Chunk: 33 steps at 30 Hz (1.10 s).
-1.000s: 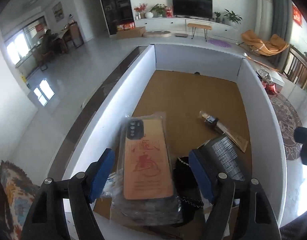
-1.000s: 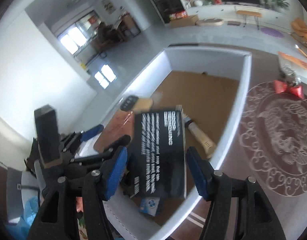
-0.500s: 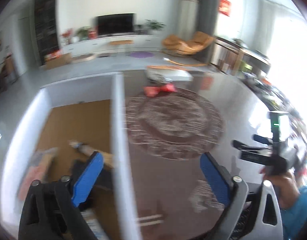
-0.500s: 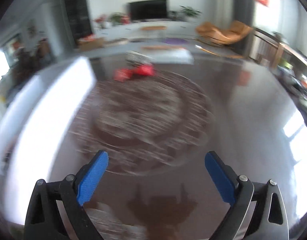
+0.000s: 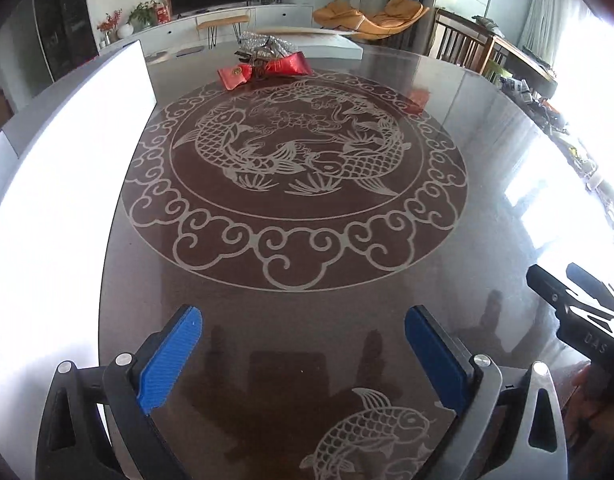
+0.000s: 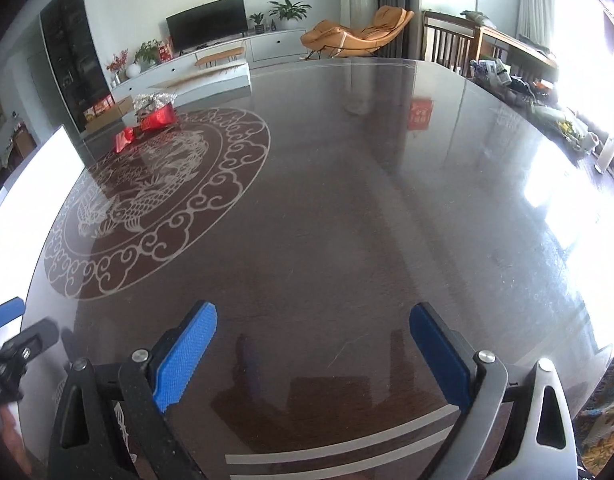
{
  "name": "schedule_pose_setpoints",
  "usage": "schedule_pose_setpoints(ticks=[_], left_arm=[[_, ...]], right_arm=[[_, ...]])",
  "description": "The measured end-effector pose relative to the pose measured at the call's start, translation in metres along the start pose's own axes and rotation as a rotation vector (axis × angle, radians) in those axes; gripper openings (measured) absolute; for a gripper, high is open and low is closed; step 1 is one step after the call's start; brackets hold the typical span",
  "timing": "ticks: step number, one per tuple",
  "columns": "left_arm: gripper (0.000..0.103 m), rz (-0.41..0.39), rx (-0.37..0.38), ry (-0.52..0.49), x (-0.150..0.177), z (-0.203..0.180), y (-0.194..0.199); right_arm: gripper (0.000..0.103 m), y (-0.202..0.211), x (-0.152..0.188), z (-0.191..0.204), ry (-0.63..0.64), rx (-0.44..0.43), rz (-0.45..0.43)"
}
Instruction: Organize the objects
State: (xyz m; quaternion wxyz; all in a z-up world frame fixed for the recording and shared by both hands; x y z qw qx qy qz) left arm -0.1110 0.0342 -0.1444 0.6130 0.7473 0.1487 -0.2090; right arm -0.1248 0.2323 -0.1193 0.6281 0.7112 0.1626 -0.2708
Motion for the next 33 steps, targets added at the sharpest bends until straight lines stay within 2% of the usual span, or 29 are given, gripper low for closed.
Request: schedule_pose_setpoints(ticks=[4,5,7,9,11,16,18,22,25,27,30,31,33], left_arm=[[0.103,0.059,-0.02,0.012,-0.002,0.016,-0.018],[0.103,0.049,-0.036,0.015,-0.004,0.019,-0.017],[0.103,0.038,-0.022,0.036,-0.012,0.022,-0.014],[0.103,0.014,-0.021,0.062,-0.031,0.026,-0.01],[0.103,-0.024,-0.03,0.083,-0.062,0.032,-0.008],[0.103,-0.114,0.023,0.23,-0.159,0.061,-0.018],[0.103,-0.151,-0.013,0.24,-0.203,0.075,-0.031],[0.103,-0.192,-0.093,0.162,-0.287,0.092,-0.057],[0.103,-0.228,-0.128,0.194,-0.332,0.113,-0.076],[0.103,-0.226,-0.132,0.229,-0.347,0.127,-0.096],[0.103,-0.157,-0.119,0.32,-0.341,0.147,-0.137],[0.103,-0.129,-0.094,0.352,-0.334,0.149,-0.148],[0.103,-0.12,-0.003,0.428,-0.317,0.146,-0.16]], right_arm=[[0.098,-0.001,0.001,0.006,0.015,-0.015,0.001],[0.098,-0.001,0.001,0.008,0.02,-0.018,-0.003],[0.098,0.001,0.0,0.01,0.029,-0.021,-0.013],[0.098,0.0,0.0,0.013,0.036,-0.026,-0.011],[0.098,-0.003,0.002,0.014,0.034,-0.039,0.006],[0.098,-0.007,0.005,0.016,0.016,-0.078,0.04],[0.098,-0.006,0.005,0.019,0.022,-0.089,0.04],[0.098,-0.007,0.007,0.029,0.048,-0.117,0.053],[0.098,-0.007,0.007,0.038,0.083,-0.13,0.057],[0.098,-0.007,0.007,0.045,0.101,-0.148,0.06],[0.098,-0.006,0.008,0.05,0.109,-0.17,0.061],[0.098,-0.005,0.008,0.051,0.111,-0.173,0.062],[0.098,-0.005,0.007,0.05,0.109,-0.179,0.065]])
Point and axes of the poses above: each gripper's, at about its wrist camera, not at the fingertips, and y roughly against the way its jaws point, z to its left, x to its underside, the point moved 7 cm from there along -y, roughly the way its jaws point, and after that the axes turned 8 degrees about x, right-handed, at the moved point
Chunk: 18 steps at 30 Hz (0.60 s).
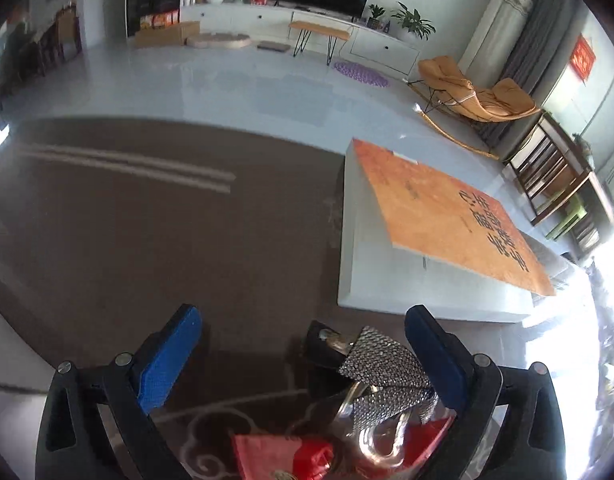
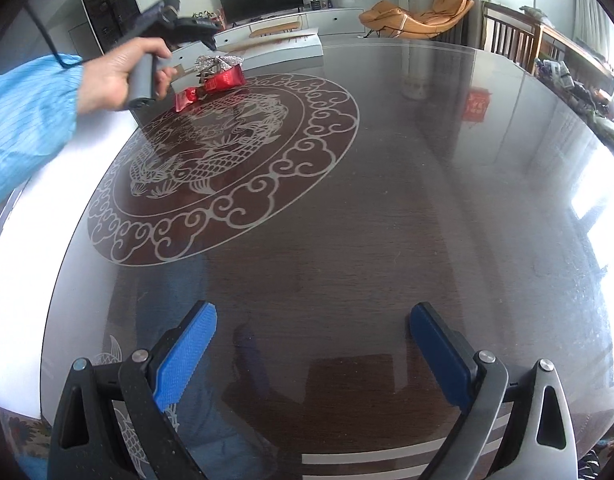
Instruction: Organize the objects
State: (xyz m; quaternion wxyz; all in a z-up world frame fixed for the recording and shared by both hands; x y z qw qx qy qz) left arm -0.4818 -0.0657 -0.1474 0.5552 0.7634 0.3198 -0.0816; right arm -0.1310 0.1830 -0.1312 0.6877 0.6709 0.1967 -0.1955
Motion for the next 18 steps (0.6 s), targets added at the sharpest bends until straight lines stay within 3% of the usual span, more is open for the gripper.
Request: schedule_pose_setpoints(ticks=[1,4,13,15,18], left_arm=[[0.103,0.0,0.036,0.035,0.008,0.0,0.002],[0.103,0.025,0.053,-0.013,0.042,-0.016,0.013],[0.103,0.144,0.092,-0.416,0.21,-0.081,0.081],[0.103,0.155,0.136,-0.369,0.226,-0.073,0.099],[0.103,0.116,0.187,-0.246,0.221,-0.05,0.129]], right_arm=[[0.098,0.0,0.0,-0.001,-0.008,-0.008,0.002],[0.098,0.001,-0.003,-0.006,-0.046,-0.027,0.004],[0.098,0.019,-0.009,-0.026,-0.107,0.0,-0.06],[0.098,0.022,-0.009,-0.032,-0.125,0.009,-0.072],[0.098,0.028,-0.009,-0.042,-0.159,0.013,-0.091]])
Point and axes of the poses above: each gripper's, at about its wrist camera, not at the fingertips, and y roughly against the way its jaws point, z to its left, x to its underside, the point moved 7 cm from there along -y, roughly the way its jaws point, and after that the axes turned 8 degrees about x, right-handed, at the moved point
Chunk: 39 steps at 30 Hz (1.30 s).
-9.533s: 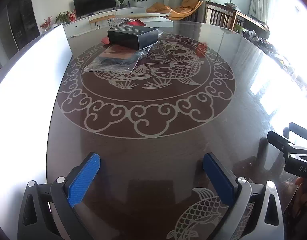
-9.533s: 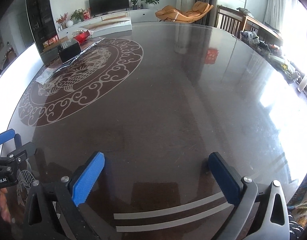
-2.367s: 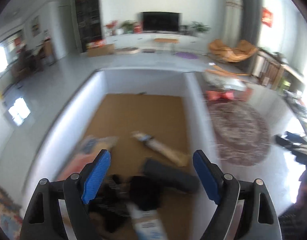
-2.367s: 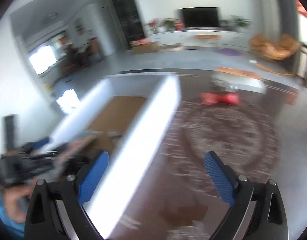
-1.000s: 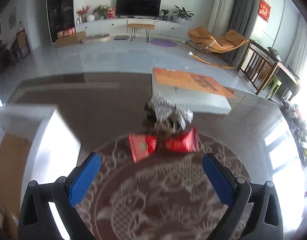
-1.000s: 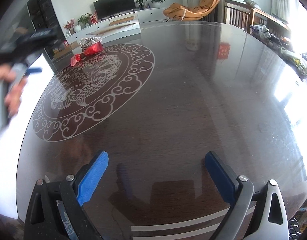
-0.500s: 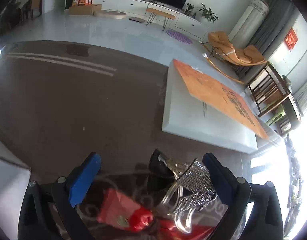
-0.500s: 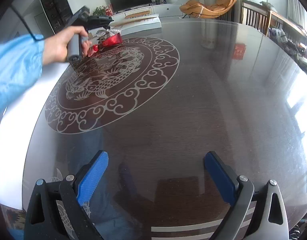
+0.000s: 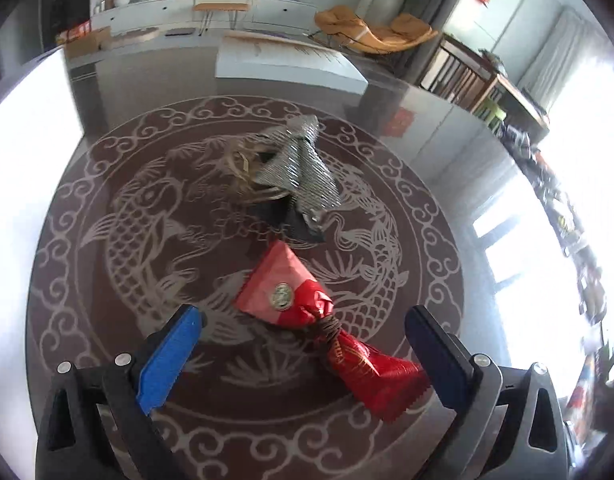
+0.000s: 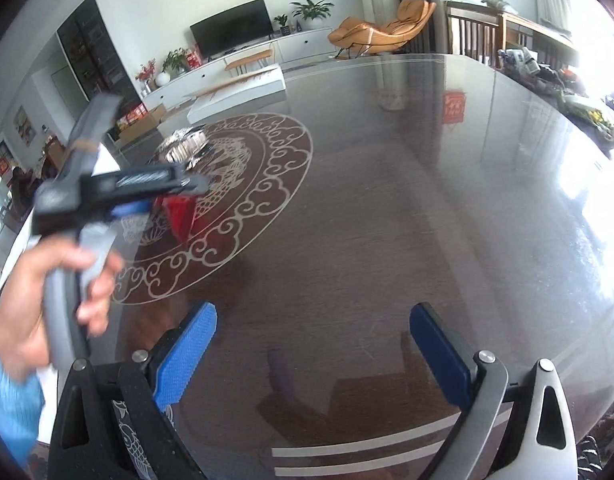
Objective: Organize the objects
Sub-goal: 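Grasp the red wrapped candy with the left tool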
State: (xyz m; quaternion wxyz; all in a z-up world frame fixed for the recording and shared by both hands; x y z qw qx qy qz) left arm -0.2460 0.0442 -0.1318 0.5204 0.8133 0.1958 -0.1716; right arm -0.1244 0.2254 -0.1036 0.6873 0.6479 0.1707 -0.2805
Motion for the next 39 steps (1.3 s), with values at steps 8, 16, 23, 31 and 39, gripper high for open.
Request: schedule_pose_setpoints(ticks=[8,16,23,31,39], left_arm=[[0.103,-0.063,-0.021,0.1,0.025,0.016,0.042],[0.098,0.017,-0.195,-0.008,0.015,-0.007,-0.026],[0.02,-0.041,-0.19,-0.105,0.036,0.01,0.0],[0.02,-0.023,-0.224,-0.128,0.089,0.036,0.05],[0.085,-0.022,-0.276,-0.12,0.095,0.056,0.056]], right_arm=[[0.098,-0.004,-0.003,-0.017,-0.102,-0.033,0.024],[0.098,-0.011,0.005,-0.005,-0.036,-0.007,0.046],[0.098,-0.014,0.007,-0.014,-0.088,-0.016,0.059],[0.098,-0.017,0.01,-0.002,-0.032,-0.005,0.068],[0.098,-0.019,0.015,0.005,0.05,0.042,0.061]])
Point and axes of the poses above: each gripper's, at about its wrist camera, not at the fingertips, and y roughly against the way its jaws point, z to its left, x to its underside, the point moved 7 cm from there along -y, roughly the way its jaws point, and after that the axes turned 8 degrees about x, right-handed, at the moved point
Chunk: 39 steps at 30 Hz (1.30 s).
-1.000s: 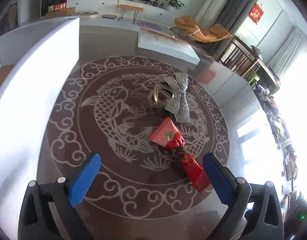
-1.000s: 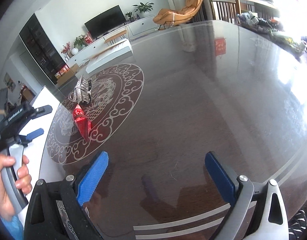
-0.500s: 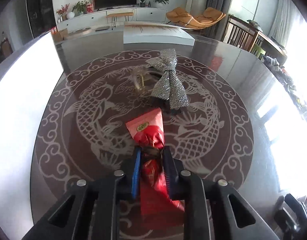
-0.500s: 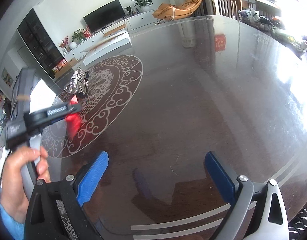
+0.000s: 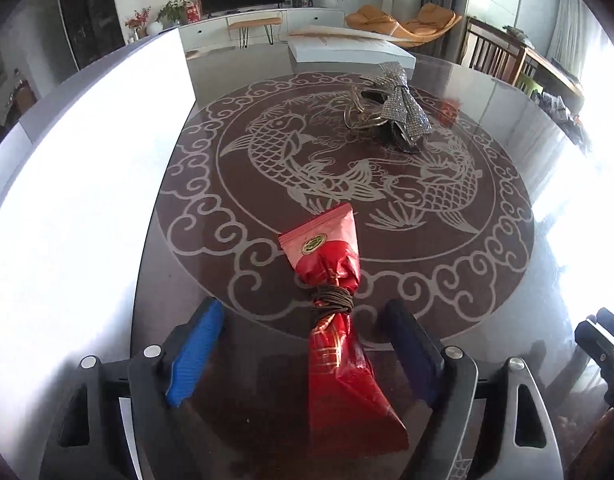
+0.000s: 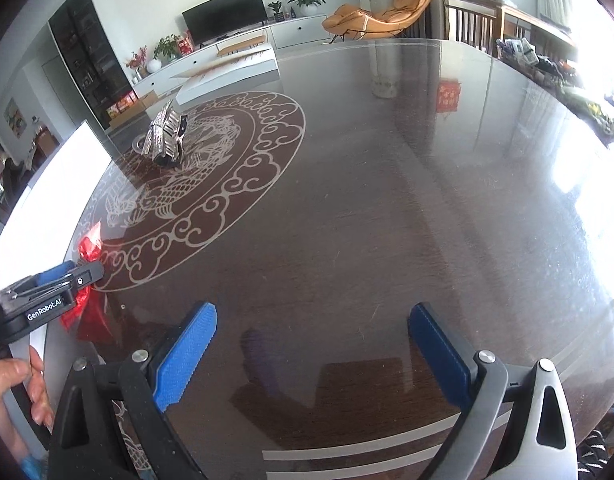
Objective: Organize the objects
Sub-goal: 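Grasp the red wrapped candy with the left tool, then grasp the silver bow with glass ring with the right tool while the left tool holds the candy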
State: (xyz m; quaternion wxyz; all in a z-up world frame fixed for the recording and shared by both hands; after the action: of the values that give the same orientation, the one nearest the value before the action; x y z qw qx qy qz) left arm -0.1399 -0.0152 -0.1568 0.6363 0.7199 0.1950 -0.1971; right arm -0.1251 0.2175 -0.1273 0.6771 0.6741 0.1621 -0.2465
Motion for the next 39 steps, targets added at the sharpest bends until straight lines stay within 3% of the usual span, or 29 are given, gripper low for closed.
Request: schedule_pose_setpoints(ticks=[2,5,11,14,18,19,21,28,34,39], left_arm=[[0.088,-0.016,0.002,-0.005,0.004,0.003,0.001],[0.094,-0.045,0.0,-0.019,0.007,0.004,0.002],[0.094,-0.065,0.001,-0.019,0.009,0.002,0.005],[0.094,-0.067,0.0,-0.019,0.008,0.002,0.005],[0.095,-0.065,0.001,-0.02,0.008,0.002,0.004],[0.095,-0.064,0.001,-0.02,0.008,0.001,0.004],[0.096,-0.065,0.001,-0.02,0.008,0.001,0.004],[0.095,-0.065,0.001,-0.021,0.008,0.002,0.004],[0.095,-0.065,0.001,-0.021,0.007,0.002,0.004],[0.095,-0.065,0.001,-0.021,0.007,0.002,0.003]], right_arm=[[0.098,0.0,0.0,0.003,0.015,-0.004,0.0],[0.098,-0.006,-0.013,0.02,0.017,-0.094,0.033],[0.098,-0.04,-0.091,0.116,0.188,-0.245,0.05],[0.098,-0.07,-0.132,0.164,0.234,-0.254,0.082],[0.097,-0.104,-0.158,0.203,0.263,-0.212,0.136],[0.095,-0.109,-0.162,0.207,0.266,-0.195,0.131],[0.065,-0.116,-0.165,0.211,0.272,-0.185,0.133],[0.06,-0.092,-0.134,0.168,0.296,-0.185,0.084],[0.06,-0.04,-0.063,0.091,0.286,-0.125,-0.003],[0.059,-0.004,-0.008,0.058,0.232,-0.077,-0.05]])
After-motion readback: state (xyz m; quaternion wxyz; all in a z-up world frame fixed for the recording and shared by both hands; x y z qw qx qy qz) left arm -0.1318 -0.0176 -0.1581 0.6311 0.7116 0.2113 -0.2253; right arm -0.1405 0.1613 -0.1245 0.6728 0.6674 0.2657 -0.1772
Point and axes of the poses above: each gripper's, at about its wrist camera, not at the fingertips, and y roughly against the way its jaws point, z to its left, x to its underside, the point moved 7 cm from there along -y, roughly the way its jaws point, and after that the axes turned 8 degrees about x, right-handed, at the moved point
